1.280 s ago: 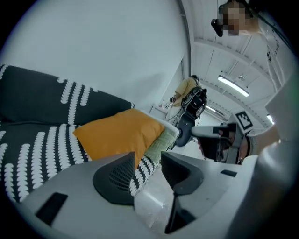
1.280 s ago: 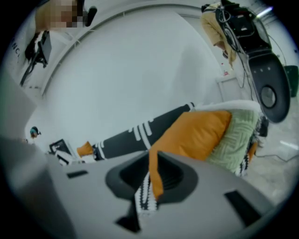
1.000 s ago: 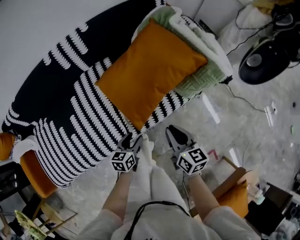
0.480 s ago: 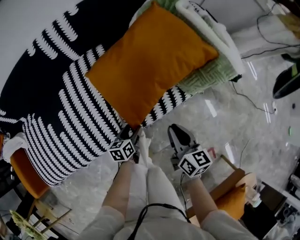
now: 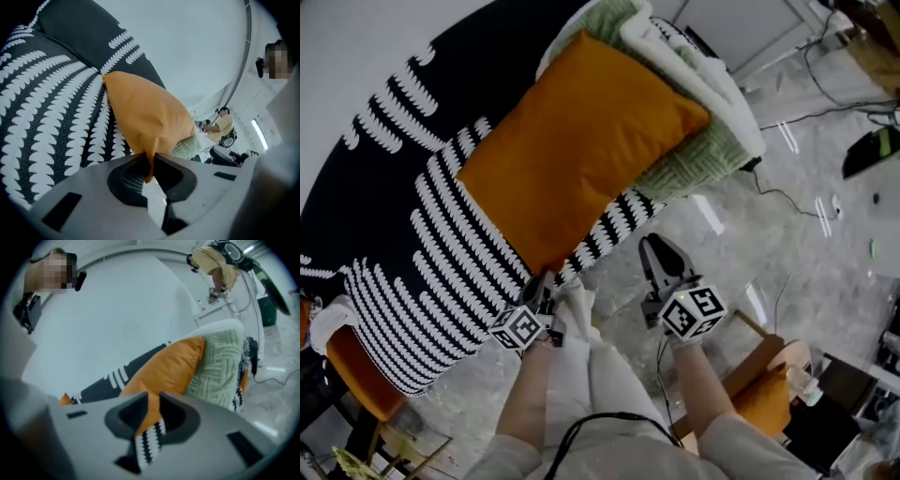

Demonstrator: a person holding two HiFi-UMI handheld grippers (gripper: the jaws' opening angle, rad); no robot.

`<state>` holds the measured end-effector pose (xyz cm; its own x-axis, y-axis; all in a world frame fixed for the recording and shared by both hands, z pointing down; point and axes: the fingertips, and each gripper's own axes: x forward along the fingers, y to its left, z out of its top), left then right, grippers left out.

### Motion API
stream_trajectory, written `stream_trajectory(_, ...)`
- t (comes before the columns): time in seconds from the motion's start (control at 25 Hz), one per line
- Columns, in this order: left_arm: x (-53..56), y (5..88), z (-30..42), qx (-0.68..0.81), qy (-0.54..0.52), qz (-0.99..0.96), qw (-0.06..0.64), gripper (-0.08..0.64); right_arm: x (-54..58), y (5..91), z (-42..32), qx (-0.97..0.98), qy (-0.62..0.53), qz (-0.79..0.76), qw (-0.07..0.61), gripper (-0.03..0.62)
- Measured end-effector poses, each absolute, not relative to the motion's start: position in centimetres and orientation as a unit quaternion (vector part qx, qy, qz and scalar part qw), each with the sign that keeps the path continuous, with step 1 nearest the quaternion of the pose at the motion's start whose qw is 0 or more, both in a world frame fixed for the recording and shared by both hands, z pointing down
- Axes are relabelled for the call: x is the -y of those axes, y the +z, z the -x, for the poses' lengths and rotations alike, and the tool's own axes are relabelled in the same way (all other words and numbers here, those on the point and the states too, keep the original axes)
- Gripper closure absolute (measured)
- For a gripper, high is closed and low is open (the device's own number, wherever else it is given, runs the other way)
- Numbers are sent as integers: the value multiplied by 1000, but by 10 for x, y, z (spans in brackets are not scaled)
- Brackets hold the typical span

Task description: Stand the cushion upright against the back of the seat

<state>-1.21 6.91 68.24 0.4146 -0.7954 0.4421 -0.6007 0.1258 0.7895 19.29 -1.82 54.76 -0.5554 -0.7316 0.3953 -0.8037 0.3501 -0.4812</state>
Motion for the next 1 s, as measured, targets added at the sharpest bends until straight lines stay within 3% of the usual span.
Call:
stream_trajectory(0.28,-54,637,50,542,-166,-615,549,511,113,514,-234,803,300,-514,36,464)
stream_trajectory(0.64,-32,607,109,540,-205,-599,555,511,215,512,-242,795,322,-514,24,323)
stream_trajectory(1.0,-21,591,136,560,-199,-585,551,511,272,491,-222,832,309,-460,32,308)
